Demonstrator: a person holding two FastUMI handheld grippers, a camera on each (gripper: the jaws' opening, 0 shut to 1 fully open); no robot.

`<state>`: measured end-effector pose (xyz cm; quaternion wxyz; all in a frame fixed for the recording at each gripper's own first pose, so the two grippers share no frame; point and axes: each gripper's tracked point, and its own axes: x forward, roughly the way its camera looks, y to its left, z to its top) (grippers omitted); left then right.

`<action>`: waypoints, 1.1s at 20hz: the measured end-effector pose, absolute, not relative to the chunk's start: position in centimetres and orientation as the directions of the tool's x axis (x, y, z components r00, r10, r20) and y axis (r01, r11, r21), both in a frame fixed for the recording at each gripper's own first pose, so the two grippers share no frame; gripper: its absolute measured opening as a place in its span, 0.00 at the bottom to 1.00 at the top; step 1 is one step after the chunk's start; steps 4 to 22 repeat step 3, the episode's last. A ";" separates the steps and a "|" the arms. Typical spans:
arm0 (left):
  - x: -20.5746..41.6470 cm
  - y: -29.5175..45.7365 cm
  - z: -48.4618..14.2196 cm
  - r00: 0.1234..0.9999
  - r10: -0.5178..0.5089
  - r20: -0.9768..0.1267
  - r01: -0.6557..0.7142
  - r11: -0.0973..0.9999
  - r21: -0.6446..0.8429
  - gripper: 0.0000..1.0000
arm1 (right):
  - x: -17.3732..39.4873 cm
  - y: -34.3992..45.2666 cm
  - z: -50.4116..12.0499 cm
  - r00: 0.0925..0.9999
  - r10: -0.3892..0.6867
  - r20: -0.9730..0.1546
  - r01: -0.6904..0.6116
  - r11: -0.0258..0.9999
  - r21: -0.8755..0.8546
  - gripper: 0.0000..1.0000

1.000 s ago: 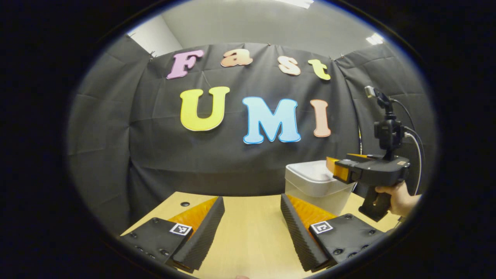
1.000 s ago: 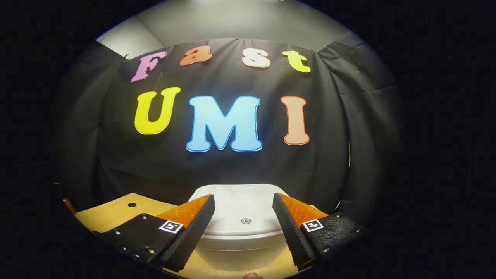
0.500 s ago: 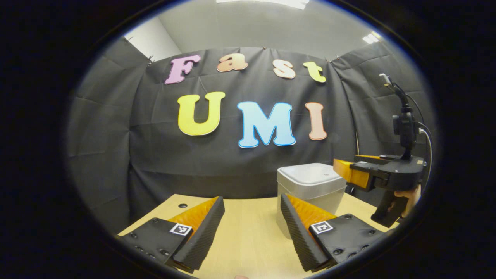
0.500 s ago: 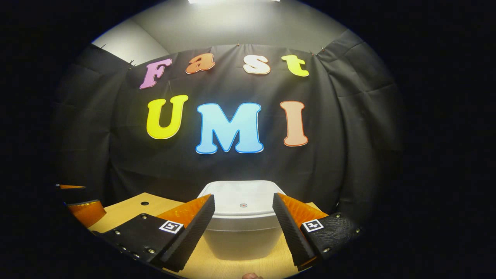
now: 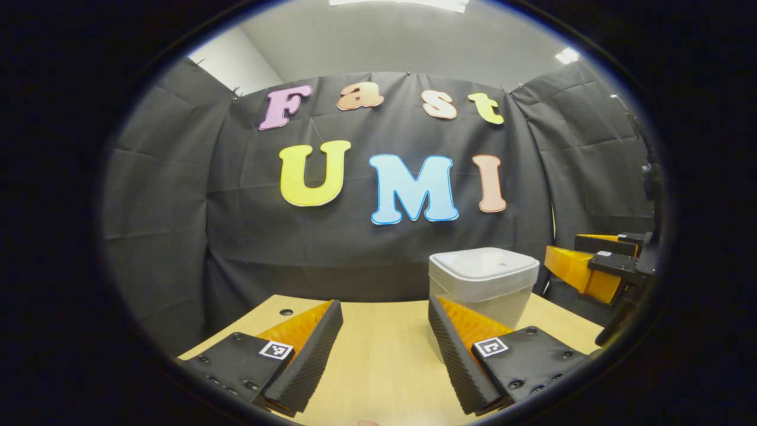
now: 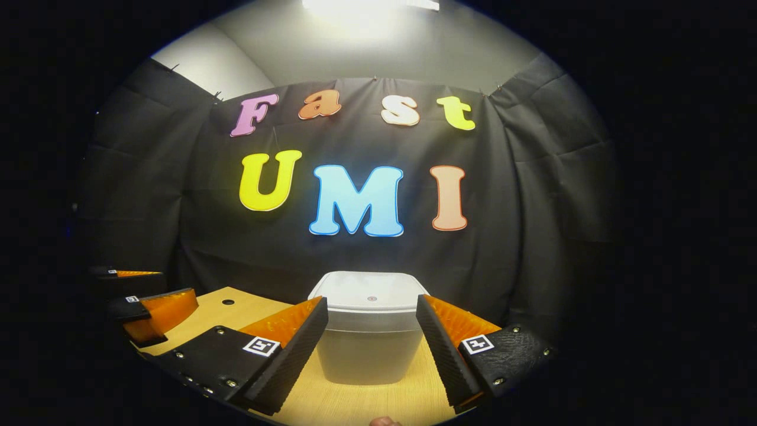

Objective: Press the lid of the desktop garbage bin to open it, pick up the crumpled paper on the desktop and throw it into the bin, then pick up the pop can on the desktop and drop it into the bin, and finally close the garbage bin lid.

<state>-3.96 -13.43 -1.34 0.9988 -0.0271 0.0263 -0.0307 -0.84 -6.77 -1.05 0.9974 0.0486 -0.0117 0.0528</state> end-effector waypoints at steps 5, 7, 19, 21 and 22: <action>-3.7 -12.7 -0.7 0.998 -0.064 -0.024 0.062 0.997 -0.048 1.00 | -2.1 -5.5 -0.6 0.992 0.118 0.031 -0.121 0.989 0.083 0.96; -3.7 -12.7 -0.7 0.998 -0.064 -0.024 0.062 0.997 -0.048 1.00 | -2.1 -5.5 -0.6 0.992 0.118 0.031 -0.121 0.989 0.083 0.96; -3.7 -12.7 -0.7 0.998 -0.064 -0.024 0.062 0.997 -0.048 1.00 | -2.1 -5.5 -0.6 0.992 0.118 0.031 -0.121 0.989 0.083 0.96; -3.7 -12.7 -0.7 0.998 -0.064 -0.024 0.062 0.997 -0.048 1.00 | -2.1 -5.5 -0.6 0.992 0.118 0.031 -0.121 0.989 0.083 0.96; -3.7 -12.7 -0.7 0.998 -0.064 -0.024 0.062 0.997 -0.048 1.00 | -2.1 -5.5 -0.6 0.992 0.118 0.031 -0.121 0.989 0.083 0.96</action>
